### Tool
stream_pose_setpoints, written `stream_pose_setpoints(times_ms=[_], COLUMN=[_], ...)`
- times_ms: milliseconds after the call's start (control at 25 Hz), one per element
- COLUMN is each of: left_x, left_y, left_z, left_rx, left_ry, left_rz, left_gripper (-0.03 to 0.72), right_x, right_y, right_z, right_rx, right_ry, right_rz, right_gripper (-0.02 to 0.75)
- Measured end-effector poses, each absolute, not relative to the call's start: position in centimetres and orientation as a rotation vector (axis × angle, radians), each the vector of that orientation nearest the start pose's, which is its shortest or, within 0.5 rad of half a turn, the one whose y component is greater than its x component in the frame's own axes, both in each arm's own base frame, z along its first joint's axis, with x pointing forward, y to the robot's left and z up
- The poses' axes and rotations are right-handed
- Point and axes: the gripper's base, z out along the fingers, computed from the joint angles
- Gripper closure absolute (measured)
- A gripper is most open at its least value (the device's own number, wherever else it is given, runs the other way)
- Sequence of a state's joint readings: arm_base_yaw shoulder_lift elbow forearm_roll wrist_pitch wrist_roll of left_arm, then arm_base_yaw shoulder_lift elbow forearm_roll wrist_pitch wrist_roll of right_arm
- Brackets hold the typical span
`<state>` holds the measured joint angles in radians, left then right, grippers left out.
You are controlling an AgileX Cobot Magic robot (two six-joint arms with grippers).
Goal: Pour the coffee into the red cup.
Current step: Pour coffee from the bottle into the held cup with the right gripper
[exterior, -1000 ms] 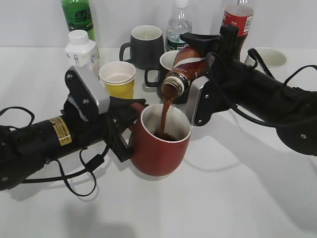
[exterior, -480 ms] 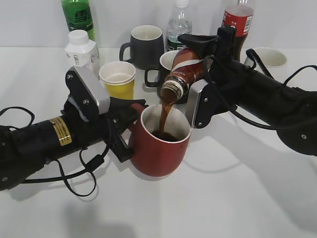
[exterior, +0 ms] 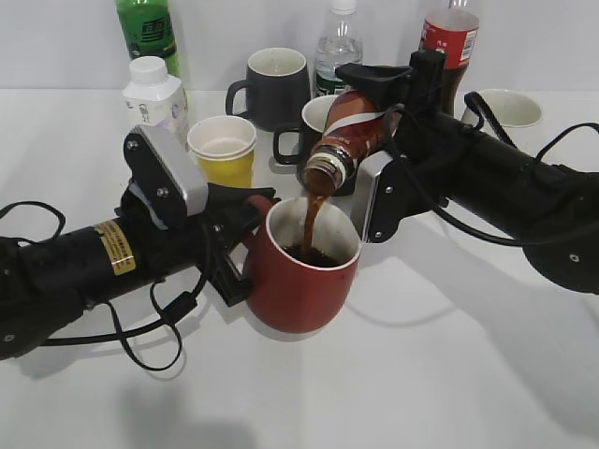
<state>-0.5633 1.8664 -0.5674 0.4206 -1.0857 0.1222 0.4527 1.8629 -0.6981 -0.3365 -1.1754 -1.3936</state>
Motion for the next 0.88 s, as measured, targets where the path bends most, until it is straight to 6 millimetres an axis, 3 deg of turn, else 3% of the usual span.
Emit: stream_pose_setpoints(times_ms=[880], left_x=[24.59], left_y=[-19.42], left_z=[14.1], left_rx=[0.992], left_ry=[1.439], left_rz=[-0.494], left_gripper=[0.643], right_x=[29.64], right_y=[17.46], right_z=[17.88], right_rx=[-1.408], right_ry=[0.596], right_rz=[-0.661], right_gripper=[0.234])
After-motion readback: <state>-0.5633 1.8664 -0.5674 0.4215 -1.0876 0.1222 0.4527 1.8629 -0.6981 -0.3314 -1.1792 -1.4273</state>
